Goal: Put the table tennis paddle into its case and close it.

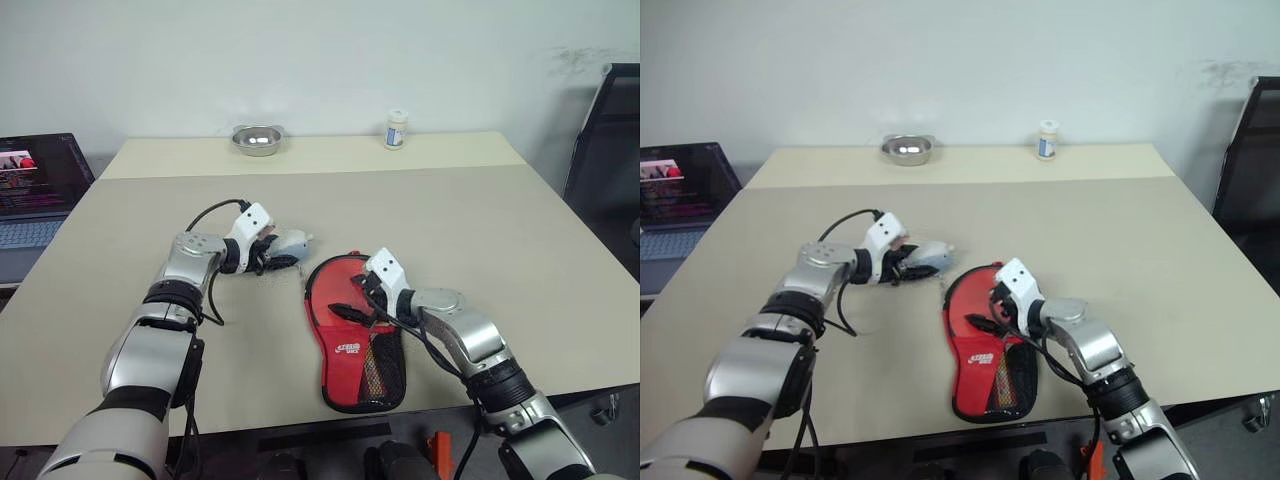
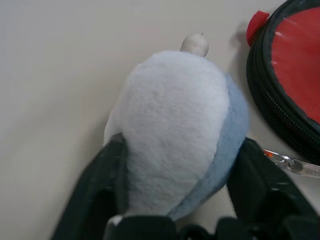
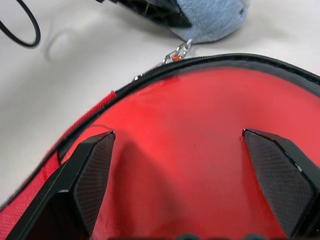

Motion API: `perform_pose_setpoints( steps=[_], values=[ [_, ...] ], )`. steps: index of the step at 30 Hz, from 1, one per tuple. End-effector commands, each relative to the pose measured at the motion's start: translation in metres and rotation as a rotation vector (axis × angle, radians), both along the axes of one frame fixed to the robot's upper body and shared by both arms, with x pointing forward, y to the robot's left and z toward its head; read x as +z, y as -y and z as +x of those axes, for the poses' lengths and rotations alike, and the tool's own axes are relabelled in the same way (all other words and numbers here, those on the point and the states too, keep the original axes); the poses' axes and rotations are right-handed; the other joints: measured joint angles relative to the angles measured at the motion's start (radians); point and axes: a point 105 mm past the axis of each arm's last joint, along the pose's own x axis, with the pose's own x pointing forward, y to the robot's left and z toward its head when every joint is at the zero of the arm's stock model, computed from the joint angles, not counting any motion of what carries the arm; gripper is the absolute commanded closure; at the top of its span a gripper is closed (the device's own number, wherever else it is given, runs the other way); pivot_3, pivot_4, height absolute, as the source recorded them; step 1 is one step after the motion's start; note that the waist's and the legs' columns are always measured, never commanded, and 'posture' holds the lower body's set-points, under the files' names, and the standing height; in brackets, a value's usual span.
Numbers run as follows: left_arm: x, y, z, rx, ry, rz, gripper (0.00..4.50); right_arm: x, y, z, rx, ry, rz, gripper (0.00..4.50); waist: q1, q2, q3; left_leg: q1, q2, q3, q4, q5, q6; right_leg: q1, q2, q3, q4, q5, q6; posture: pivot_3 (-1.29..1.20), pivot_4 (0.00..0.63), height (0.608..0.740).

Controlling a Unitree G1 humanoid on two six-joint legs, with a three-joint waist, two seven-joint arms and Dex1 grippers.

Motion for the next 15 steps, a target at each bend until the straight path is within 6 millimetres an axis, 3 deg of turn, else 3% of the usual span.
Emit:
perform_pose_setpoints(
  steps=[1, 6, 15],
  values=[
    [0.005, 0.009, 0.003, -0.019, 0.030, 0.026, 3.00, -0.024, 0.007, -0.009, 0.009, -0.085, -0.092, 0.00, 0.000, -0.002, -0.002, 0.000, 0.000, 0.000, 0.000, 0.000, 0.000, 0.000, 0.000, 0.000, 0.000, 0.000, 0.000, 0.00, 0.150, 0.740],
    [0.012, 0.012, 0.018, 0.043, 0.121, 0.174, 4.21, -0.042, 0.021, -0.011, -0.010, -0.155, -0.170, 0.00, 0.003, -0.007, -0.011, 0.002, 0.000, 0.000, 0.000, 0.000, 0.000, 0.002, 0.000, 0.000, 0.000, -0.002, 0.003, 0.00, 0.150, 0.740],
    [0.065, 0.062, 0.052, 0.168, 0.399, 0.278, 4.26, -0.058, 0.025, -0.012, -0.011, -0.229, -0.201, 0.00, 0.005, -0.012, -0.015, 0.007, -0.001, 0.000, 0.001, 0.000, 0.000, 0.007, -0.001, 0.000, 0.001, -0.001, 0.003, 0.00, 0.150, 0.740]
  ],
)
